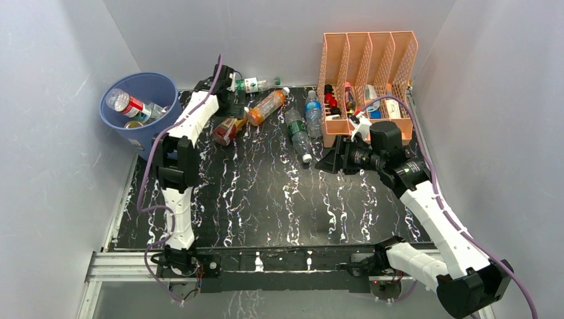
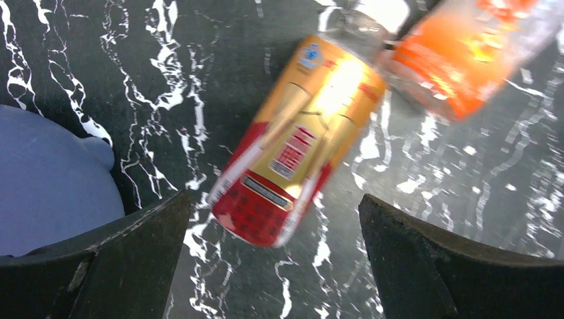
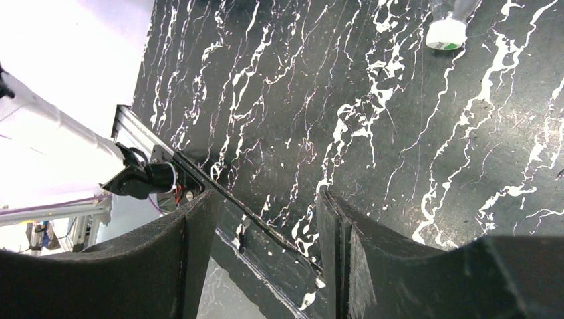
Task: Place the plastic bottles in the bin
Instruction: Pick up the plastic bottle at the center of the board.
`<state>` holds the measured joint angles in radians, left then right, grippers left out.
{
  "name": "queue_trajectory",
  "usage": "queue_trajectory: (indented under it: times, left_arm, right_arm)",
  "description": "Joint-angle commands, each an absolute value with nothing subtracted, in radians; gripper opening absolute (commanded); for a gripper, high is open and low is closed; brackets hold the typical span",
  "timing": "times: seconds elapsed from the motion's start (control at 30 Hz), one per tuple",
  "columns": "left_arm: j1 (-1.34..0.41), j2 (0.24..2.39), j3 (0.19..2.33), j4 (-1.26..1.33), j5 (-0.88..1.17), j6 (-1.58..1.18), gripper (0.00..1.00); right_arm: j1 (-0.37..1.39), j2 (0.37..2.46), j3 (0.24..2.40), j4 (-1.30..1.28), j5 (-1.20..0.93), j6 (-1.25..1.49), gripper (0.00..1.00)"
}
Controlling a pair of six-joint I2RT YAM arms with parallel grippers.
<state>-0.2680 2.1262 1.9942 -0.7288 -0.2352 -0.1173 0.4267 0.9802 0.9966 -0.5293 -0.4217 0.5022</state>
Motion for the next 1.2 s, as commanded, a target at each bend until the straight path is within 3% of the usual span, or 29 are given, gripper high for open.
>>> queue_trajectory:
  times: [0.0,0.5,0.57,0.7,0.83,1.17]
  left_arm:
    - [-0.214,2.18,2.041,-0.713,-0.169,-0.091,0.98]
    - [-0.212,2.269,1.941,-0.658,-0.074,-0.117,0.98]
    - [-0.213,2.262,1.926,-0.656,-0.075,-0.12,0.93]
    - [-0.213,2.236,1.916,-0.656,-0.089,-0.133,0.63]
    - [-0.213,2.217,1.934,-0.692,-0.109,-0.148,0.47]
    - [-0.213,1.976,1.983,-0.78,-0.169,-0.179,0.45]
  right_arm:
    - [0.428,0.948,1.003,-0.53,-0.417,0.502,0.67]
    - [0.429,0.948,1.013,-0.543,-0.42,0.502,0.67]
    - [0.43,0.946,1.01,-0.54,-0.42,0.502,0.67]
    - [0.429,0.943,0.997,-0.529,-0.426,0.502,0.67]
    - [0.43,0.937,0.986,-0.524,-0.428,0.502,0.67]
    - [0.428,0.928,0.971,-0.51,-0.441,0.52,0.67]
